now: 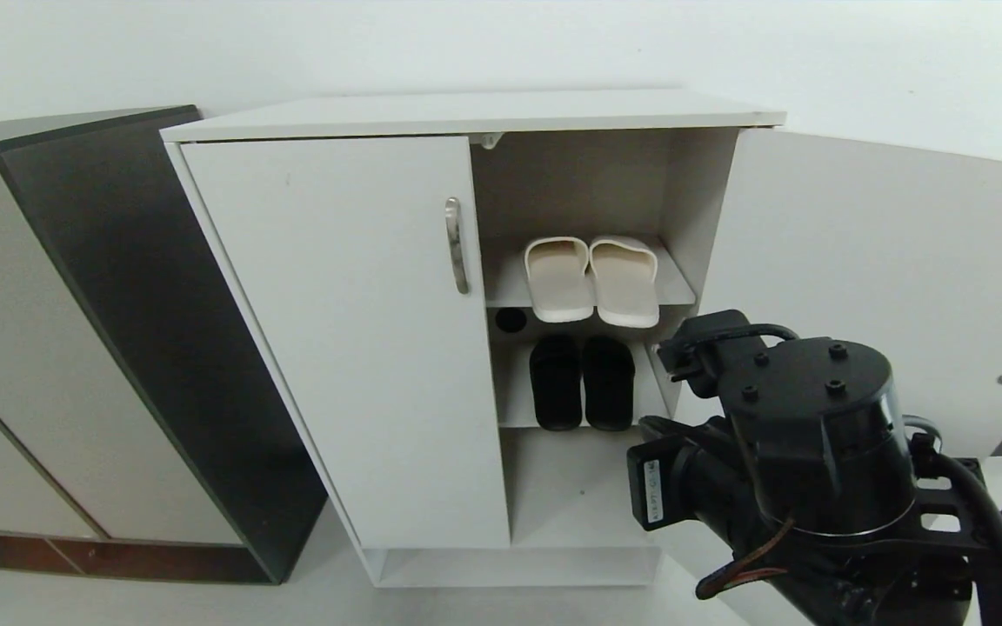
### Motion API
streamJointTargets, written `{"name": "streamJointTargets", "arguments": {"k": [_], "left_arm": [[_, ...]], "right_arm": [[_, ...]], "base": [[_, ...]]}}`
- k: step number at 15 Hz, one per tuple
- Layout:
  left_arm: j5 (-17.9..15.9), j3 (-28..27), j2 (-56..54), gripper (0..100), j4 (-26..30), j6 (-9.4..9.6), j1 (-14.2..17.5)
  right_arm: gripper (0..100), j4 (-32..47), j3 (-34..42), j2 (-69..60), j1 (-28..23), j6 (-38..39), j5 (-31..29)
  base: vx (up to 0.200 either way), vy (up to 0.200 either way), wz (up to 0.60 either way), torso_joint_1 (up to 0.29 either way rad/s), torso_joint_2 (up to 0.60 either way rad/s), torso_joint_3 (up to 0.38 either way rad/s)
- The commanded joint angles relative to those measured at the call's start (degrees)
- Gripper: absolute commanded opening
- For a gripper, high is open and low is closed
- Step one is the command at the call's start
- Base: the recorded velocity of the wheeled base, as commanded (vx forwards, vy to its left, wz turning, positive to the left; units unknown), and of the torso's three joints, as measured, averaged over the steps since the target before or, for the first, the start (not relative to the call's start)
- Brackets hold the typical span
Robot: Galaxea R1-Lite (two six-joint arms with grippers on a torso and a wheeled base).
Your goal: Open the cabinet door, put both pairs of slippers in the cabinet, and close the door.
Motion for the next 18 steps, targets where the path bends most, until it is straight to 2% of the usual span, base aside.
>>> {"name": "streamJointTargets", "arguments": {"k": [1, 18], "left_arm": [[0.0, 0.0, 0.0, 0, 0.0, -0.01, 0.0], [0.1, 0.0, 0.0, 0, 0.0, -0.10, 0.0]], "right_arm": [[0, -0.1, 0.8, 0.2, -0.1, -0.1, 0.0], [0, -1.9, 2.8, 2.3, -0.9, -0.2, 1.6]], "base": [[-0.200, 0.000, 0.00, 0.002, 0.01, 0.002], [0.000, 0.000, 0.00, 0.000, 0.00, 0.000]]}}
